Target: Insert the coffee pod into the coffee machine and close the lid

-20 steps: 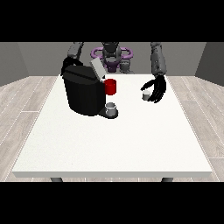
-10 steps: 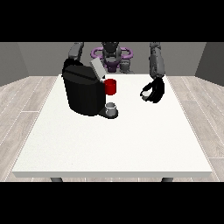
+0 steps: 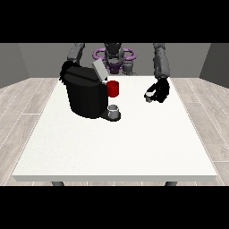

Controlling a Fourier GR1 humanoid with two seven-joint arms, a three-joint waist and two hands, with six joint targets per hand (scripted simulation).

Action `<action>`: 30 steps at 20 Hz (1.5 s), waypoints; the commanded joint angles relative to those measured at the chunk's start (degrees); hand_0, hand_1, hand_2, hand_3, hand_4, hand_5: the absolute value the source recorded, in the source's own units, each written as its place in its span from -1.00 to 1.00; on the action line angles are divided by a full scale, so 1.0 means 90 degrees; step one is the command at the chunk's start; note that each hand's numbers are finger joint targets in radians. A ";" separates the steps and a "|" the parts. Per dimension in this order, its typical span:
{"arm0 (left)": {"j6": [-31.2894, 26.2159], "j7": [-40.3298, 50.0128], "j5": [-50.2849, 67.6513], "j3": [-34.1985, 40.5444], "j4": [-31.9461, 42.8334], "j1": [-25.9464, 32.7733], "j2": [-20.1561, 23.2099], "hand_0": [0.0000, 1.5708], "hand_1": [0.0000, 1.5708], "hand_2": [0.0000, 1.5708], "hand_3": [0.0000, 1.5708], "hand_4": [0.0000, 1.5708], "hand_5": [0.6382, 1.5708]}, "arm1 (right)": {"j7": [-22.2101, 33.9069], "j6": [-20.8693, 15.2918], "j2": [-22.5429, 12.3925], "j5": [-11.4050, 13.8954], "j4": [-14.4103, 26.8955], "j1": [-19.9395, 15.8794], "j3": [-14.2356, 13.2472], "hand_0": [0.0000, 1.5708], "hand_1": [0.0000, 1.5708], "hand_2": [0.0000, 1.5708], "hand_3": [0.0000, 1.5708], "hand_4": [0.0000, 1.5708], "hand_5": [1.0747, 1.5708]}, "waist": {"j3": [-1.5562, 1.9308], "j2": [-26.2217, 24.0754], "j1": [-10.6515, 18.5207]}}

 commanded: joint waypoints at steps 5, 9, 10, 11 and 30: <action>-0.0739 -0.0020 -0.0049 -0.0140 -0.0351 -0.0617 -0.0034 0.71 0.71 0.78 0.73 -0.25 1.00 | 0.0256 -0.0282 0.0141 0.0185 0.0398 -0.0095 0.0119 -1.00 -1.00 -1.00 -1.00 -0.37 1.00 | -0.0002 -0.0492 0.0128; -0.1207 0.0384 0.0013 -0.0119 -0.0594 -0.1061 -0.0064 0.60 0.60 0.68 0.65 -0.33 1.00 | -0.0168 0.0119 -0.0037 -0.0131 0.0780 -0.0037 -0.0151 -1.00 -1.00 -1.00 -1.00 -0.36 1.00 | 0.0001 -0.0593 0.0058; -0.1428 0.0497 0.0030 -0.0111 -0.0597 -0.1333 0.0001 0.60 0.60 0.69 0.64 -0.31 1.00 | -0.0188 -0.0048 0.0145 0.0147 0.0843 -0.0080 0.0130 -1.00 -1.00 -1.00 -1.00 -0.44 1.00 | 0.0001 -0.0534 0.0069; -0.1283 0.0512 -0.0033 -0.0164 -0.0656 -0.1147 -0.0187 0.60 0.60 0.69 0.64 -0.31 1.00 | 0.0003 -0.0028 0.0027 -0.0021 0.0755 -0.0163 -0.0064 -1.00 -1.00 -1.00 -1.00 -0.48 1.00 | 0.0000 -0.0694 0.0069; -0.1682 0.1097 0.0168 0.0632 -0.0636 -0.2819 0.0411 0.58 0.58 0.61 0.53 -0.39 1.00 | -0.0006 0.0077 0.0035 0.0052 0.0416 -0.0674 0.0234 -1.00 -1.00 -1.00 -1.00 -0.36 1.00 | -0.0001 0.0041 -0.0663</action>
